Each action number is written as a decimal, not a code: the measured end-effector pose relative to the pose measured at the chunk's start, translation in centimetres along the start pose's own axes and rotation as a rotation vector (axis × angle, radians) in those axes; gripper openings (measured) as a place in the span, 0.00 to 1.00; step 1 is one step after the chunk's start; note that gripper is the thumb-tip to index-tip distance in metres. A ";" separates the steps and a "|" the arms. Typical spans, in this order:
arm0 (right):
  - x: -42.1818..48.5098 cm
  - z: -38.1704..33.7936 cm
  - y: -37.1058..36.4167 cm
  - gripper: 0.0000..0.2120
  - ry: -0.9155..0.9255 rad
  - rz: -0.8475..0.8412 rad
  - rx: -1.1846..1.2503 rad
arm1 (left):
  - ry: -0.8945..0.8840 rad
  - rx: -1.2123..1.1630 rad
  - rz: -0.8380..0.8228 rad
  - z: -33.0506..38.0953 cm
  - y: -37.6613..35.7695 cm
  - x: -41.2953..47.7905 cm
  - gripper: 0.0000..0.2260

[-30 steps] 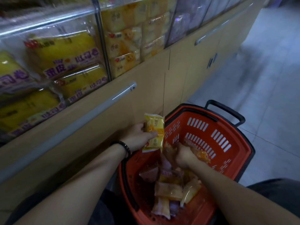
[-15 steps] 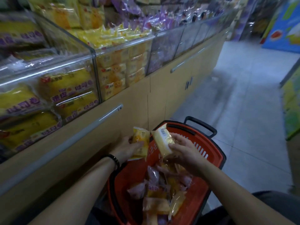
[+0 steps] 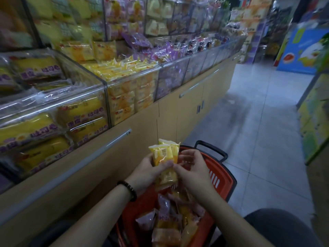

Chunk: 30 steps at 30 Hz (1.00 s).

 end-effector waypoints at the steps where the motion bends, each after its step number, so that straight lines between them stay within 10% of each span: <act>1: 0.3 -0.1 0.1 0.19 -0.049 -0.054 0.018 | -0.009 0.010 0.009 0.4 -0.1 -0.1 0.22; 13: -0.5 -6.9 0.3 0.25 0.004 -0.241 0.051 | -0.076 0.264 0.005 9.7 0.5 -0.1 0.51; 20: 0.5 -19.9 3.2 0.31 0.360 -0.103 -0.032 | -0.322 0.669 -0.067 21.9 1.4 1.2 0.31; 30: 3.8 -31.8 -1.7 0.18 0.472 -0.281 -0.055 | -0.381 0.935 -0.103 33.6 4.9 3.3 0.35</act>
Point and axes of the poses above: each hand's wrist, its own x-axis towards the middle knuckle, its own y-axis out of the back of the hand, z = x × y, the point moved 9 cm from there along x, towards the middle knuckle, and after that the axes turned 14 degrees about -y, right-handed, at the moved point
